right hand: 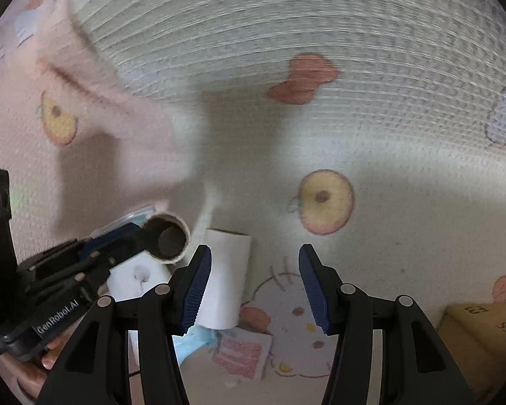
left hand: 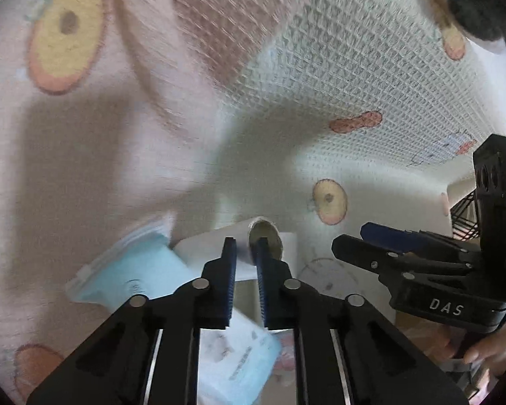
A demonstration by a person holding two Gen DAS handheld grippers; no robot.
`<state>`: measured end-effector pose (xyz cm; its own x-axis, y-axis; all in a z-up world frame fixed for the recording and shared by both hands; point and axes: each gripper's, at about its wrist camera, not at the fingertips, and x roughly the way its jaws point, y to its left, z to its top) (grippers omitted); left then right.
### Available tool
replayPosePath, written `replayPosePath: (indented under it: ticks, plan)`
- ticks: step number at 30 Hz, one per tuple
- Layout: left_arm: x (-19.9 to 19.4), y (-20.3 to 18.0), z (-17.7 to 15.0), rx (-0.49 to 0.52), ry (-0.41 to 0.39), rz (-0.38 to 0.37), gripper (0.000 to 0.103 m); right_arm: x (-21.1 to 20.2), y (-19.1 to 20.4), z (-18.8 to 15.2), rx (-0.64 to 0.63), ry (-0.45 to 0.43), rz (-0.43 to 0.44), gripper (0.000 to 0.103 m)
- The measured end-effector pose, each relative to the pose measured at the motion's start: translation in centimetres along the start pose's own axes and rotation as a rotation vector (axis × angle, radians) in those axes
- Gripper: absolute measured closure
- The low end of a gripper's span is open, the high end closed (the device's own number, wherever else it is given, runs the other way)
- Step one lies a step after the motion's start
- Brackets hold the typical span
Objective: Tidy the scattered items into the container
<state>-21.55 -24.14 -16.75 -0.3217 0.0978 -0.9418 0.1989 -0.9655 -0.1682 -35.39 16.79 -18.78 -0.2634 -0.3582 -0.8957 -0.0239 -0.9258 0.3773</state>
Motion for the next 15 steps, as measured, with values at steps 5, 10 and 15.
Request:
replayPosePath:
  ticks: [5, 10, 15]
  plan:
    - [-0.9, 2.4, -2.0, -0.083, 0.015, -0.088, 0.094, 0.0, 2.6, -0.8, -0.088, 0.001, 0.084, 0.052]
    - [-0.9, 2.4, -3.5, -0.117, -0.045, -0.079, 0.094, 1.3, 4.9, -1.3, -0.188, 0.029, 0.069, 0.053]
    - [-0.4, 2.2, -3.9, -0.082, -0.030, -0.081, 0.094, 1.5, 6.6, -2.3, -0.308, 0.035, 0.069, 0.078]
